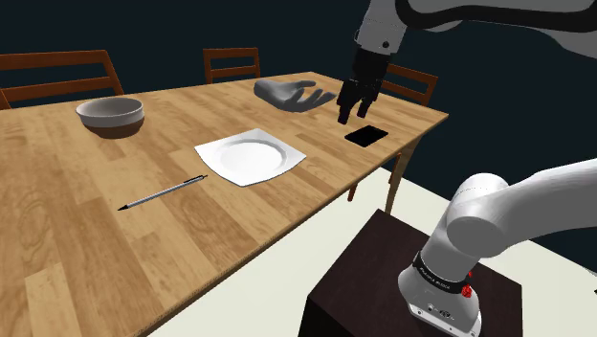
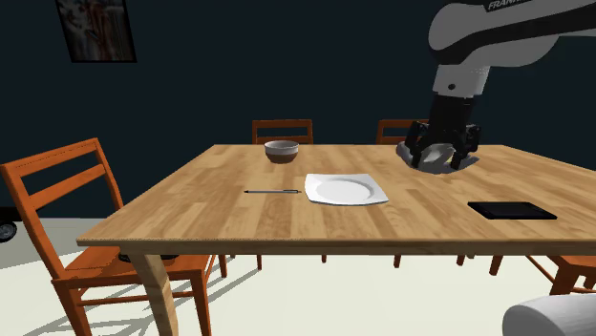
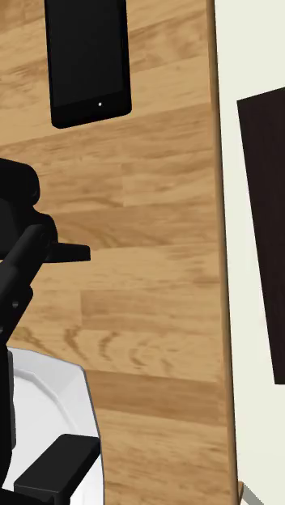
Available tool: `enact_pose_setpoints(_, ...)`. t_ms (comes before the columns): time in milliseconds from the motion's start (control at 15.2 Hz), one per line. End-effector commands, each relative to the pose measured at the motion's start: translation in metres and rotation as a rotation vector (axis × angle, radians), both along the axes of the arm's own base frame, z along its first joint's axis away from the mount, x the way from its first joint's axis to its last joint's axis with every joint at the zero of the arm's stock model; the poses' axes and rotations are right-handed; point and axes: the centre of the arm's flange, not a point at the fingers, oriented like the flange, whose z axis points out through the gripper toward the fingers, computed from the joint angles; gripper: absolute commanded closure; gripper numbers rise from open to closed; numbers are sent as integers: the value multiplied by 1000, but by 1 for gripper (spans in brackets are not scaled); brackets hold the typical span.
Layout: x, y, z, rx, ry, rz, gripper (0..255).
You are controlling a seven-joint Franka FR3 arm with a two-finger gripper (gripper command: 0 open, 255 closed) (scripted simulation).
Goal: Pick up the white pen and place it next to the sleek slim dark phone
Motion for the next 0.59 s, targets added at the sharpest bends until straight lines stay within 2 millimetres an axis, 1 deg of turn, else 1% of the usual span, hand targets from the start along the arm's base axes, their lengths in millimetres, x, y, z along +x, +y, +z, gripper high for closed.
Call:
enact_pose_setpoints(0,0,0,0,0,0,0,0)
enact_pose_setpoints(264,46,8,-19,16,-26,198,0)
enact_pose_setpoints(528,90,25,-36,31,-52,397,0)
